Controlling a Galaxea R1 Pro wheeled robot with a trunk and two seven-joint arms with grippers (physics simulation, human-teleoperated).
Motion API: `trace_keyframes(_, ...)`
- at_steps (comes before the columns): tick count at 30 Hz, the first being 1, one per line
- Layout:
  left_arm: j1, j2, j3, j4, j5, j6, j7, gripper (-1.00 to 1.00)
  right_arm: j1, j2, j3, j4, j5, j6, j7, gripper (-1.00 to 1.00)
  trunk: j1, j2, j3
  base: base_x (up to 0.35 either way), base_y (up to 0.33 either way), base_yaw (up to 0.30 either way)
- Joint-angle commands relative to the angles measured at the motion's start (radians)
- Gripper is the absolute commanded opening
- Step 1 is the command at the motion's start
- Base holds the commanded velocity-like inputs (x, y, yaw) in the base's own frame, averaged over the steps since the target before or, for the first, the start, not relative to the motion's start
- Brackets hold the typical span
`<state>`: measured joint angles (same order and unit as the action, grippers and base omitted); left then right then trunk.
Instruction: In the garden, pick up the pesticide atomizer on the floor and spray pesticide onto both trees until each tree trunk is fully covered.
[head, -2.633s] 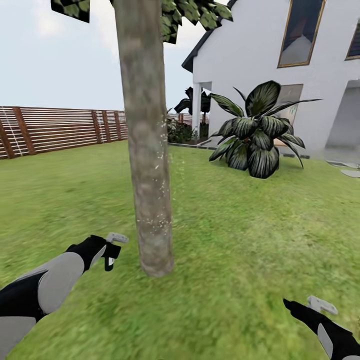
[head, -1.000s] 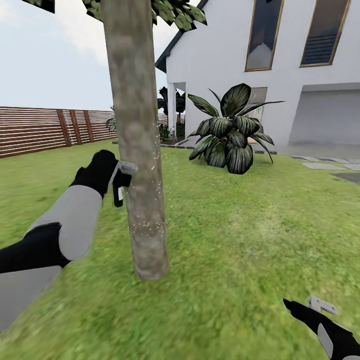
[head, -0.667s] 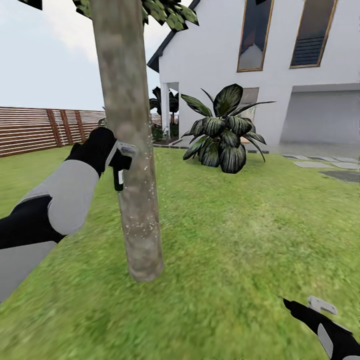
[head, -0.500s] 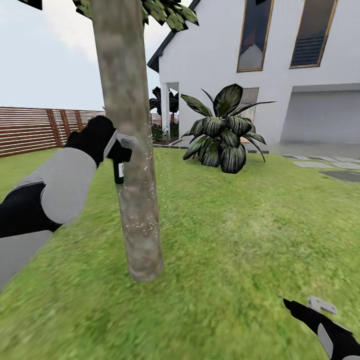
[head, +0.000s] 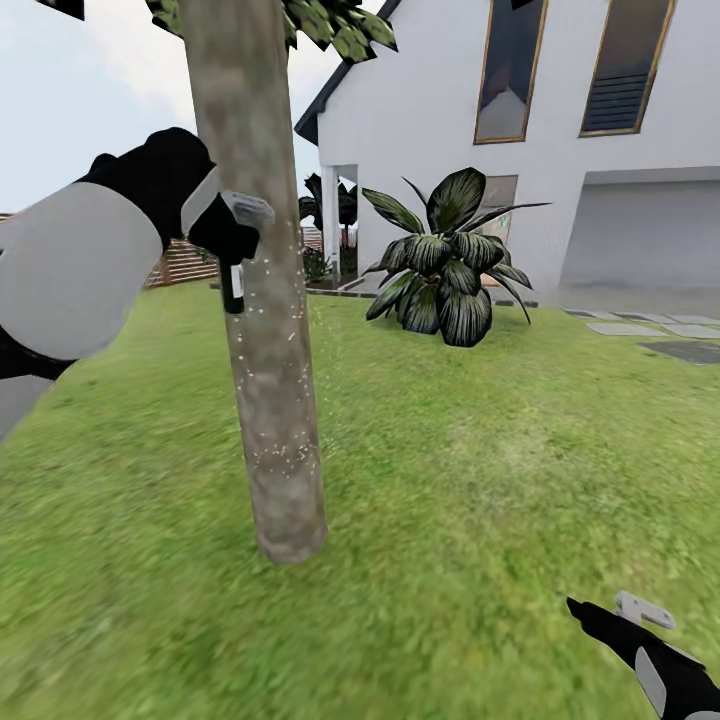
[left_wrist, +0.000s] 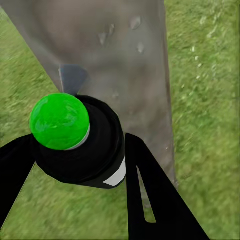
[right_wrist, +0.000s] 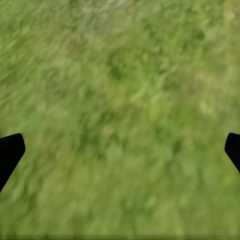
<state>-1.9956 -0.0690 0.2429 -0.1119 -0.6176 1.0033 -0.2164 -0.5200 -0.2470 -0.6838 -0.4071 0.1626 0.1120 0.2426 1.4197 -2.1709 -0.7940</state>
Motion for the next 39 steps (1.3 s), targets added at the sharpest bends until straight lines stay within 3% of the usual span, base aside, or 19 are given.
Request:
trace_keyframes(1, -0.008, 0.000, -0.001, 0.002, -0.001, 0.000, 0.000, -1.00, 0.000, 0.000, 0.000, -0.001, 0.000, 0.000, 0.000, 1.00, 0.000, 0.000, 0.000, 0.000, 0.000, 0.000)
trace_keyframes(18, -0.105, 0.001, 0.001, 0.006, -0.001, 0.000, 0.000, -1.00, 0.000, 0.000, 0.000, 0.000, 0.000, 0.000, 0.000, 1.00, 0.000, 0.000, 0.000, 0.000, 0.000, 0.000)
trace_keyframes(21, -0.107, 0.000, 0.001, 0.065, -0.001, 0.000, 0.000, -1.00, 0.000, 0.000, 0.000, 0.000, 0.000, 0.000, 0.000, 1.00, 0.000, 0.000, 0.000, 0.000, 0.000, 0.000)
trace_keyframes(26, -0.104, 0.001, 0.001, 0.089, -0.001, 0.000, 0.000, -1.00, 0.000, 0.000, 0.000, 0.000, 0.000, 0.000, 0.000, 1.00, 0.000, 0.000, 0.000, 0.000, 0.000, 0.000)
trace_keyframes(29, -0.097, 0.001, 0.001, 0.091, -0.001, -0.001, 0.000, -1.00, 0.000, 0.000, 0.000, 0.000, 0.000, 0.000, 0.000, 1.00, 0.000, 0.000, 0.000, 0.000, 0.000, 0.000)
trace_keyframes(33, -0.038, 0.001, 0.001, 0.092, -0.001, -0.002, 0.000, -1.00, 0.000, 0.000, 0.001, 0.000, 0.000, 0.000, 0.000, 1.00, 0.000, 0.000, 0.000, 0.000, 0.000, 0.000)
trace_keyframes(36, 0.037, 0.002, 0.001, 0.091, 0.001, -0.005, 0.000, -1.00, 0.000, 0.000, 0.001, 0.000, 0.000, 0.000, 0.000, 1.00, 0.000, 0.000, 0.000, 0.000, 0.000, 0.000)
trace_keyframes(39, 0.056, 0.002, 0.001, 0.090, 0.001, -0.006, 0.000, -1.00, 0.000, 0.000, 0.001, 0.000, 0.001, 0.000, 0.000, 1.00, 0.000, 0.000, 0.000, -0.074, 0.000, 0.000)
